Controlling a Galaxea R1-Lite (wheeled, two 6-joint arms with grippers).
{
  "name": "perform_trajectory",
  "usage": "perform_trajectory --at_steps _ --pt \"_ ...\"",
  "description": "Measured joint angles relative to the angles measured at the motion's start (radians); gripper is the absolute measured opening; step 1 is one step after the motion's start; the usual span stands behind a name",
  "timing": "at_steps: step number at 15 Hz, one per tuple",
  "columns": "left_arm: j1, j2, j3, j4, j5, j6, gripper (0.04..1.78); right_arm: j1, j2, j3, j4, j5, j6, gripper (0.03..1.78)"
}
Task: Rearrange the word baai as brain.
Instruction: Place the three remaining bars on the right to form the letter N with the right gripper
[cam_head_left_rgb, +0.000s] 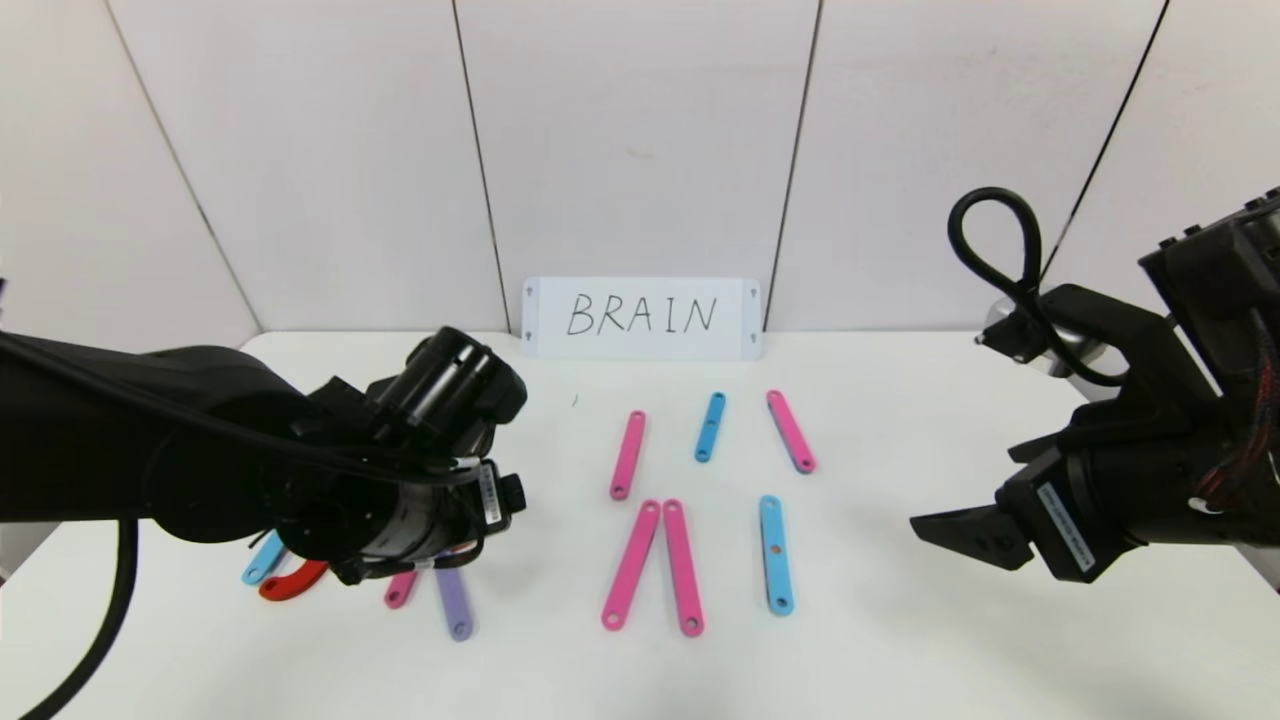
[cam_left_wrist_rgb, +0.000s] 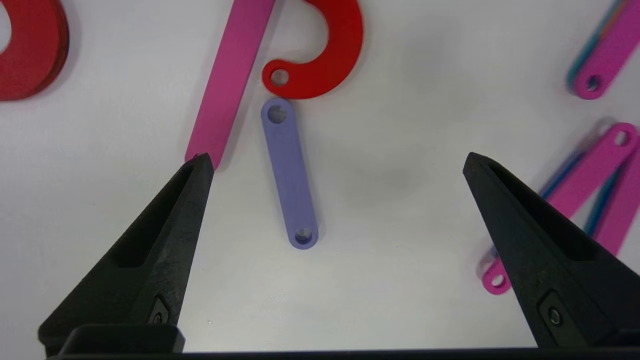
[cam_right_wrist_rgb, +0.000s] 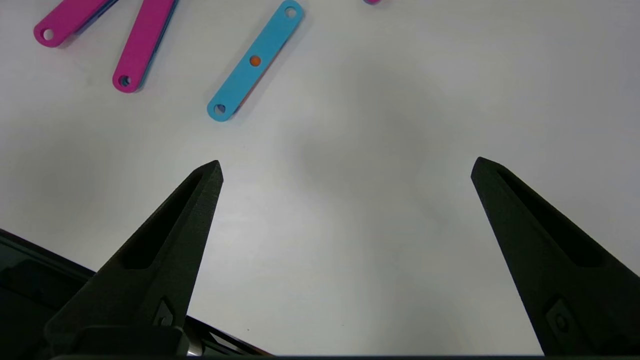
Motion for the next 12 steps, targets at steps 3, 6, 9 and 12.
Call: perform_trajectory --at_steps 3,6,9,12 --pt "0.003 -0.050 -0.088 -0.001 0.000 0.157 1.74 -0.015 -0.017 -0.001 -0.050 -0.001 0.008 1.74" --pt "0.014 -0.103 -0.122 -0.001 -0.001 0.263 1.74 -0.036 -0.024 0.015 -0.142 0.003 0.011 1.74" --pt "0.054 -0.146 -0.114 -0.001 -0.008 0.337 1.74 -0.046 -0.002 0.020 -0.183 0.003 0.019 1.74" --pt "0.109 -0.191 -0.107 -0.027 -0.054 0.400 1.74 -0.066 0.079 -0.003 -0.325 0.003 0.020 1.74"
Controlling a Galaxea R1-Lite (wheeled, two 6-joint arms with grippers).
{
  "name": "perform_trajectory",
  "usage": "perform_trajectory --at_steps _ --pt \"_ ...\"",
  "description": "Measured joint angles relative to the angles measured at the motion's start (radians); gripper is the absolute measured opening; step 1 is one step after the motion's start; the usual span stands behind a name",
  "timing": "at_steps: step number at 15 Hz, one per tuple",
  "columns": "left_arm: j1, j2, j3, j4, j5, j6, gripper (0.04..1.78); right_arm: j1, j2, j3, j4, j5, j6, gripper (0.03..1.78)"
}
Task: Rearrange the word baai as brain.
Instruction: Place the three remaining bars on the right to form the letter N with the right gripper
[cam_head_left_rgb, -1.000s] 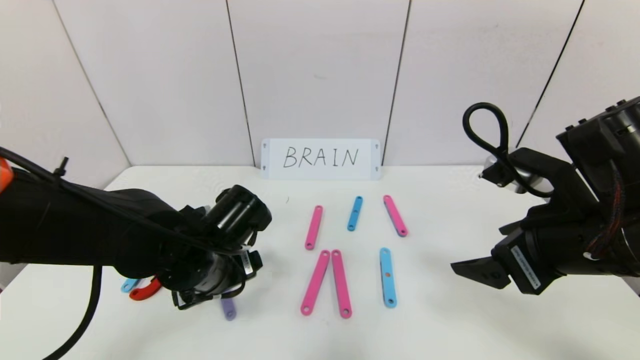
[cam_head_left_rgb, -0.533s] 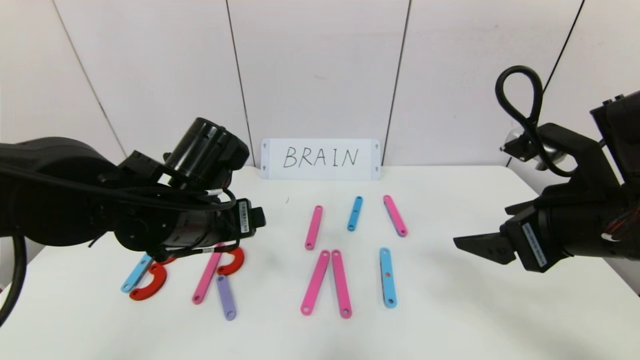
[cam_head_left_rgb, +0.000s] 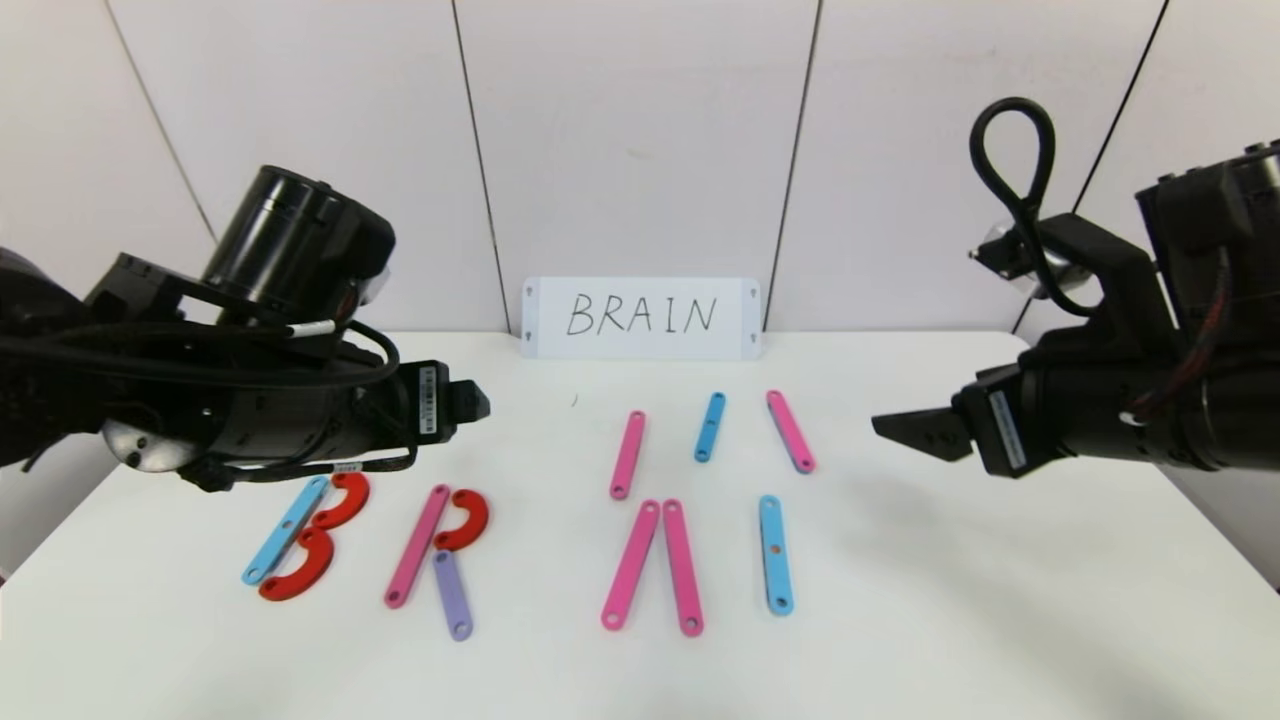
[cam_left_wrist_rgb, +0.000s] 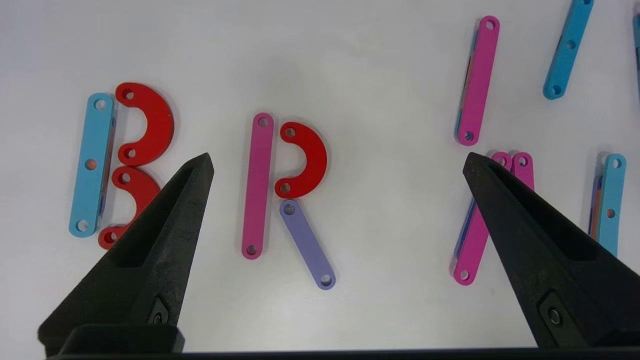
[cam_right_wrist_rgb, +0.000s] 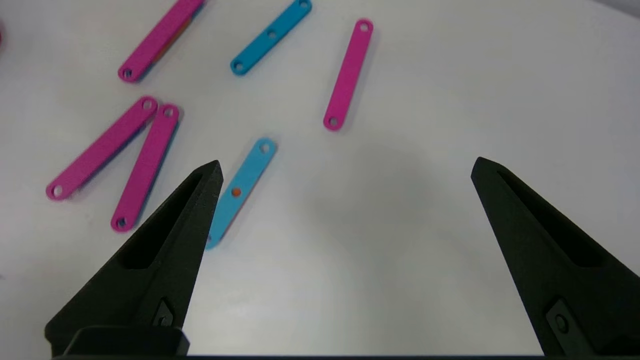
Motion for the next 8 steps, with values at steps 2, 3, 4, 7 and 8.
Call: perform_trajectory --at_steps 2,3,4,7,8 --pt "0.054 -0.040 0.005 -0.009 -0.047 0.042 1.74 0.003 0.092 -0.045 -0.128 0.000 0.003 1.74" --pt "0.085 -0.063 0.010 -0.010 -0.069 0.077 1.74 0.009 0.145 -0.082 -0.183 0.000 0.007 1.74" --pt "0.119 -0.090 0.016 -0.012 -0.104 0.113 1.74 0.014 0.193 -0.129 -0.218 0.001 0.014 1.74" --pt "0.207 -0.164 0.024 -0.015 -0.241 0.174 1.74 0.045 0.332 -0.269 -0.245 -0.003 0.065 1.74" --pt "0.233 -0.186 0.025 -0.014 -0.279 0.191 1.74 0.063 0.373 -0.304 -0.243 -0.006 0.074 1.74"
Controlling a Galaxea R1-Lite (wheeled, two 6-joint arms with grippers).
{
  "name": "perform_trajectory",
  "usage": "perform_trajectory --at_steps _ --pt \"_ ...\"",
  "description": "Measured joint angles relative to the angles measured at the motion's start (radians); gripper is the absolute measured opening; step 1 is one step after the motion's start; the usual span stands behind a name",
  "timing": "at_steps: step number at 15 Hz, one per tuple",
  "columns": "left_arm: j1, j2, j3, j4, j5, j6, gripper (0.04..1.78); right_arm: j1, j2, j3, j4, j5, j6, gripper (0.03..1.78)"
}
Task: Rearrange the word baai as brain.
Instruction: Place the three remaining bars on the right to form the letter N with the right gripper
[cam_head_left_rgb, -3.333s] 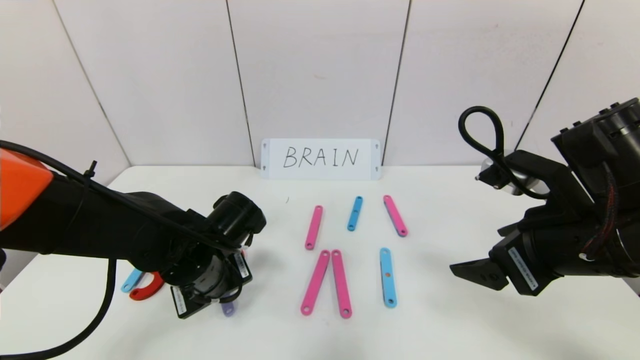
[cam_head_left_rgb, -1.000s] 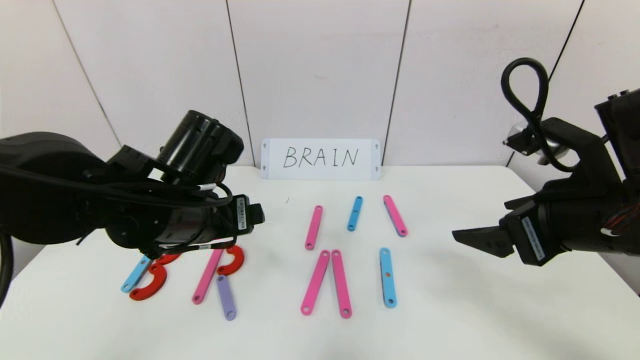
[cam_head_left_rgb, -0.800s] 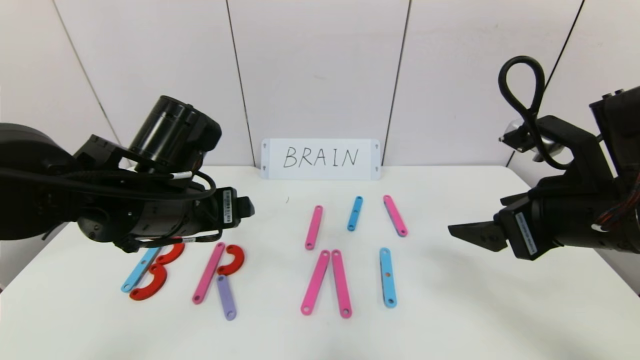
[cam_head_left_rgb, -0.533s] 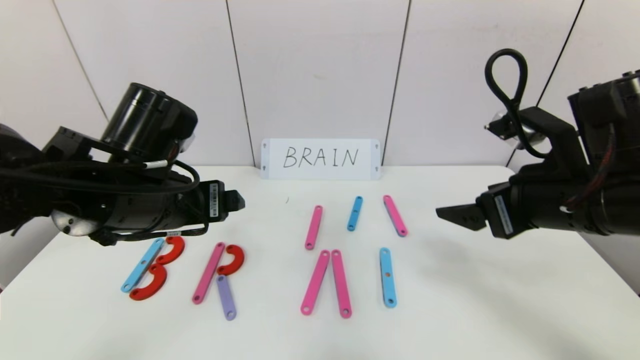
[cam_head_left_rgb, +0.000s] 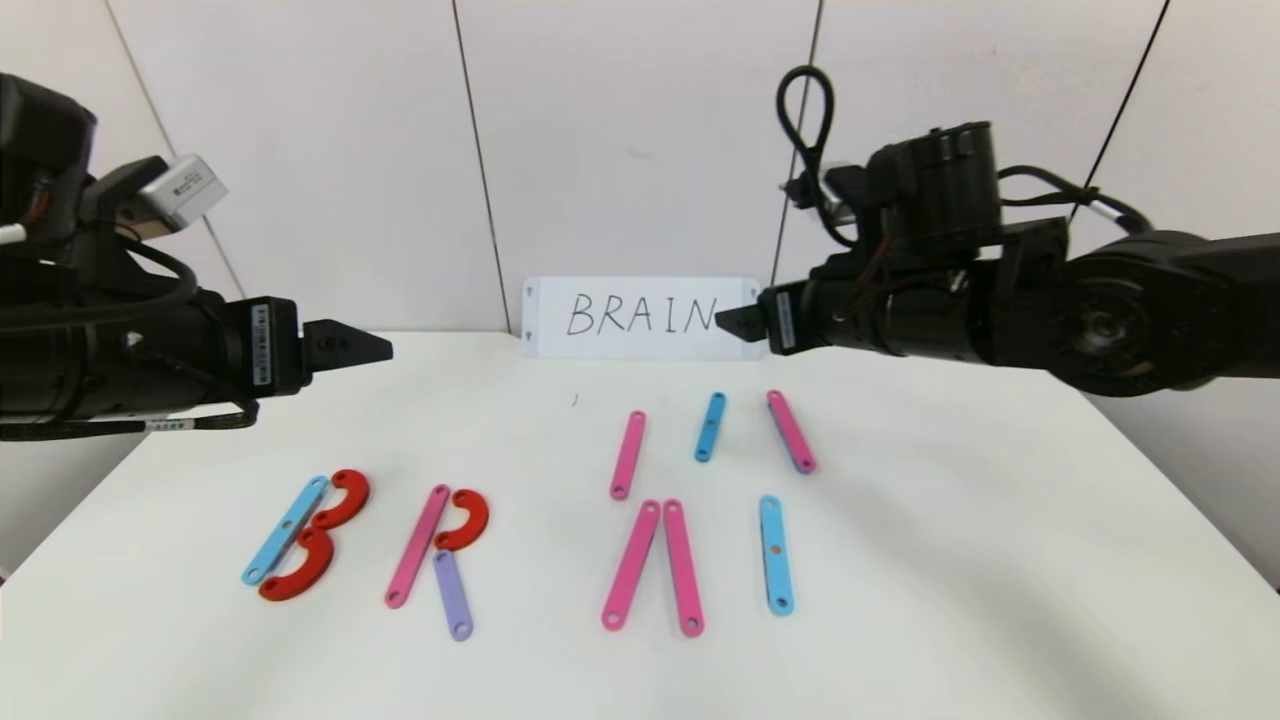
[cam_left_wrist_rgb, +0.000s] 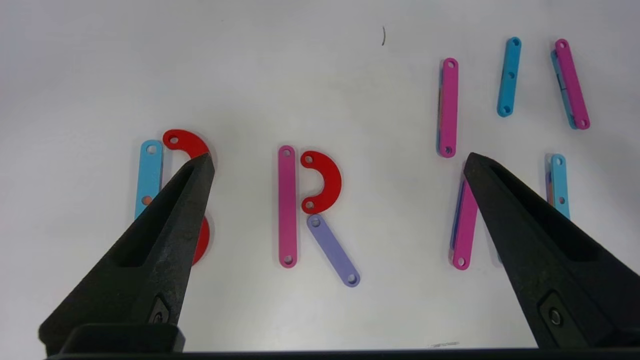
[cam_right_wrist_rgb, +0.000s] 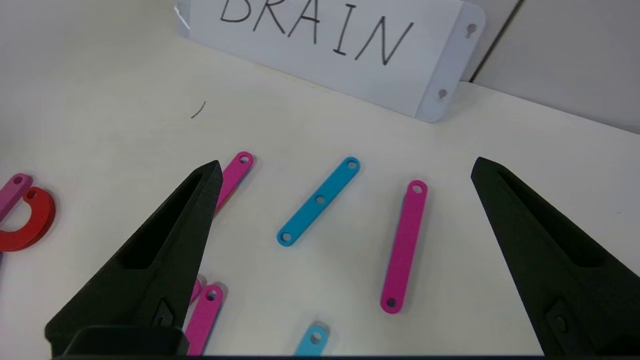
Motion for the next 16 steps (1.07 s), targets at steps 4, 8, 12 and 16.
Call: perform_trajectory --at_steps 4,8,12,16 --pt "0.077 -0.052 0.001 0.006 -0.074 0.051 1.74 0.092 0.165 -0.135 0.025 -0.075 0.006 1.74" --pt "0.129 -0.068 0.001 0.007 -0.136 0.074 1.74 0.146 0.329 -0.325 0.130 -0.157 0.071 1.74" --pt "0.135 -0.070 0.001 0.008 -0.139 0.076 1.74 0.159 0.410 -0.432 0.258 -0.194 0.109 1.74" --pt "0.136 -0.072 0.003 0.008 -0.139 0.077 1.74 0.196 0.430 -0.442 0.317 -0.220 0.119 1.74"
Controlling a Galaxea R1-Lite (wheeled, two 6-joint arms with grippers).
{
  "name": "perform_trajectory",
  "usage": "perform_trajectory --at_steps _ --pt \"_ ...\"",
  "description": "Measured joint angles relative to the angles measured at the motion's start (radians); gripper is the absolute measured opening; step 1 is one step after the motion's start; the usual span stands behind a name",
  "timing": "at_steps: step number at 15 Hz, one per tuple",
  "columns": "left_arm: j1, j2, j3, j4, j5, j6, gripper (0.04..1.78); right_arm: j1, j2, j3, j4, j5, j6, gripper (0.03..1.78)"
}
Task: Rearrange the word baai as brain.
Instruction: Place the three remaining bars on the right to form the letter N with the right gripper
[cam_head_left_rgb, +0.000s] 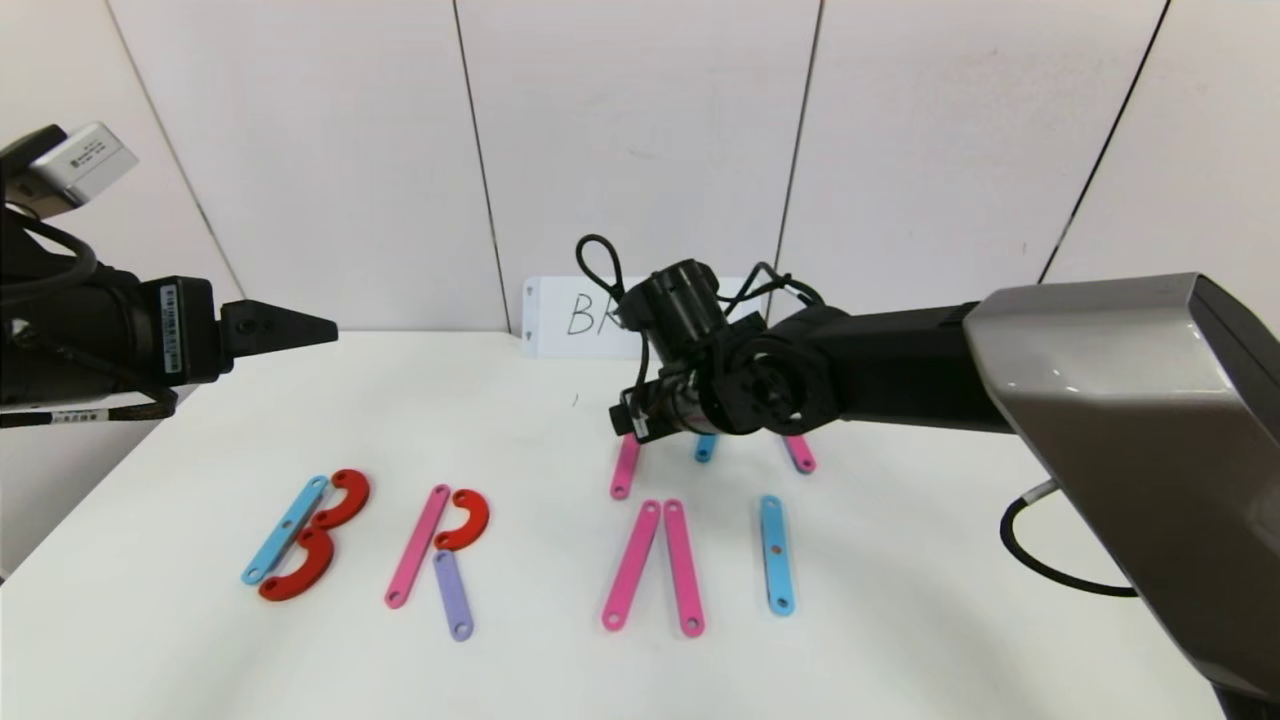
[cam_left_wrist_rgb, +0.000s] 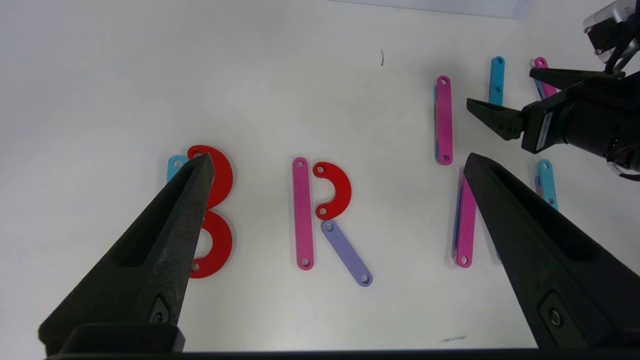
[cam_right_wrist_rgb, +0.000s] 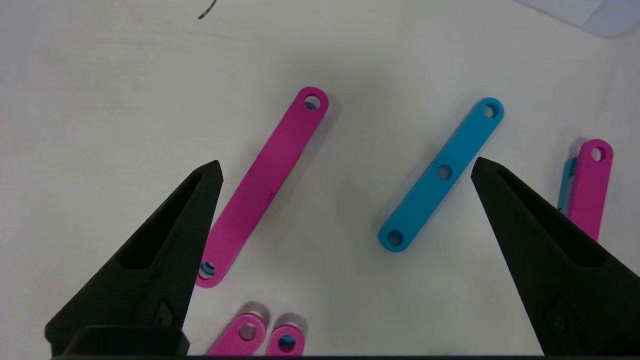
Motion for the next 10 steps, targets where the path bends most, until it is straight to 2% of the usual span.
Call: perform_trajectory --at_steps 6,10 --pt "0.000 -0.005 0.000 0.001 0.000 0.001 1.74 0.078 0.020 -0.007 -0.006 -0.002 0.027 1.74" --pt "0.000 -0.011 0.004 0.001 0.000 0.015 1.74 0.085 0.076 -0.076 0.012 -0.033 0.135 1.74"
